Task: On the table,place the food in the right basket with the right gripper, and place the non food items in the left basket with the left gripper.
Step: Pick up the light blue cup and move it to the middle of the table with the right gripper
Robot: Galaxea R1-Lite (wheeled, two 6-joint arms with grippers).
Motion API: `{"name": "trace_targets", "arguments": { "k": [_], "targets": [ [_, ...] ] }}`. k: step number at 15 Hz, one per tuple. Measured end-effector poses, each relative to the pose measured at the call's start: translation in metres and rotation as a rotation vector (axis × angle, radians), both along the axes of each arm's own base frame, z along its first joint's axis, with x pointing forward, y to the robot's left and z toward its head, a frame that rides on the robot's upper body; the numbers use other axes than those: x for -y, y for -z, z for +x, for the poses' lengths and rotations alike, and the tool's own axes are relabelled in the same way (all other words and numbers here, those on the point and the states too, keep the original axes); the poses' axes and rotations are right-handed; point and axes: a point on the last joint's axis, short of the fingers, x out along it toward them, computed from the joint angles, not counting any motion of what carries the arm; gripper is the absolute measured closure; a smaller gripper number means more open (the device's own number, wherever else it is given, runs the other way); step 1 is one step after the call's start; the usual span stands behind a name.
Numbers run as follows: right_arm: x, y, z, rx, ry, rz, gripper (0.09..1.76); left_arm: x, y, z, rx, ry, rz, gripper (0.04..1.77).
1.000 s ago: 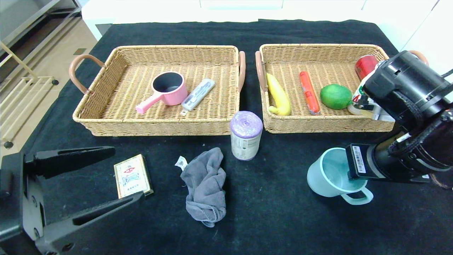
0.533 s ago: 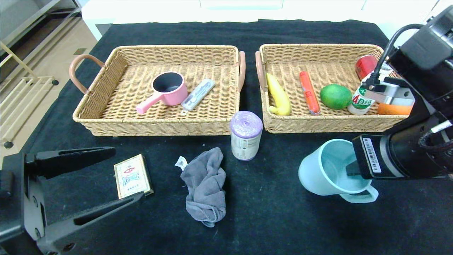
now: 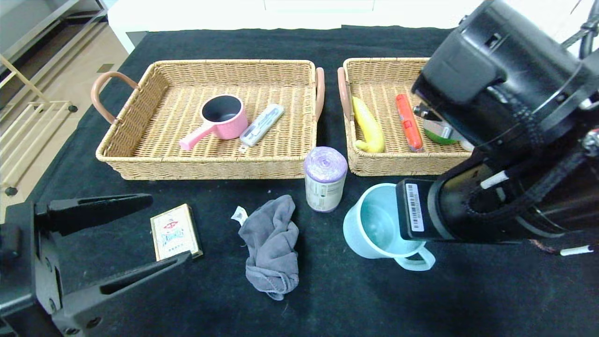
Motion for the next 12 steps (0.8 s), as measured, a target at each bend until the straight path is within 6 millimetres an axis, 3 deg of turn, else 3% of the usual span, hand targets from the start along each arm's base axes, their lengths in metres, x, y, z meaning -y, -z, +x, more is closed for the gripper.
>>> {"name": "trace_targets", "arguments": {
  "k": [5,12],
  "targets": [
    [-0.029,0.020,0.006,-0.054,0.014,-0.014,1.68,0.000,0.001,0.001,-0.004,-0.001,0.002,0.09],
    [-0.045,0.037,0.012,-0.090,0.038,-0.034,1.68,0.000,0.001,0.001,-0.007,-0.001,0.003,0.09]
  ]
}}
